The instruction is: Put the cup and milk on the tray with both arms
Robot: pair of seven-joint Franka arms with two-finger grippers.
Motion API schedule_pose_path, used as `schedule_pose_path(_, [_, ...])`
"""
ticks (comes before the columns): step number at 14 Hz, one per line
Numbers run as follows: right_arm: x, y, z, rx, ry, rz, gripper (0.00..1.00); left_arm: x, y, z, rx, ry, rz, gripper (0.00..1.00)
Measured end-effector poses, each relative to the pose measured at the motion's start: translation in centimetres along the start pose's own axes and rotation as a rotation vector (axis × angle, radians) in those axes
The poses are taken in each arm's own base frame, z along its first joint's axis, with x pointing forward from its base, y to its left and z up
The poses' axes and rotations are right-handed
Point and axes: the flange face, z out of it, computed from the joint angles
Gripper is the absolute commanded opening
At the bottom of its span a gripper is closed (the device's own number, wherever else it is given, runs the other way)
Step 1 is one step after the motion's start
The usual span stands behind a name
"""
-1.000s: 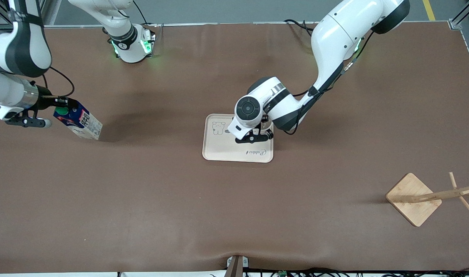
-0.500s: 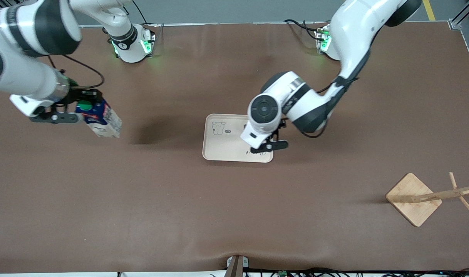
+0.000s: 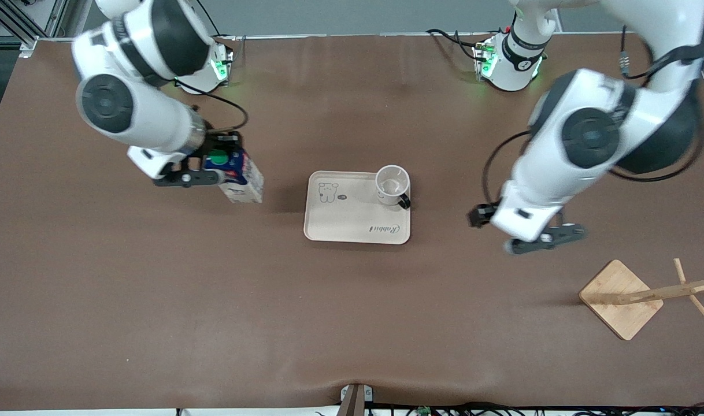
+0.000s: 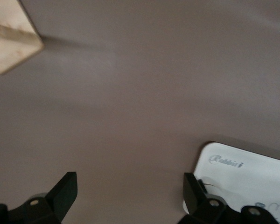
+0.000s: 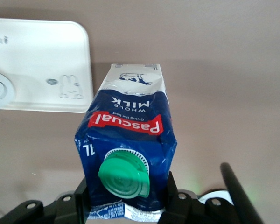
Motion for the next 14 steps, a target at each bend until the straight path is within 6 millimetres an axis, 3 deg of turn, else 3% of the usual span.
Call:
schedule_pose_path(3, [-1.1,-9.2,3.8,-0.055,-0.009,0.100,0.28,1.7,-7.4,-2.5,0.025,0.004,0.029,1.00])
schedule_pose_path(6, [-0.9,-15.6,8.4,-0.052,-0.032,0.117,0.29,1.3,-11.7,-5.4,0.055,0.007,0.018,1.00])
schedule_pose_path(10, [2.1,-19.1,12.9,0.020,0.022,0.115,0.28,-1.7,-13.4,-9.4,0.105,0.002,-0.004,1.00])
schedule_pose_path(14, [2.3,-19.7,13.6,0.017,0.023,0.112,0.31,-3.5,-13.0,-11.4,0.124,0.011,0.046,1.00])
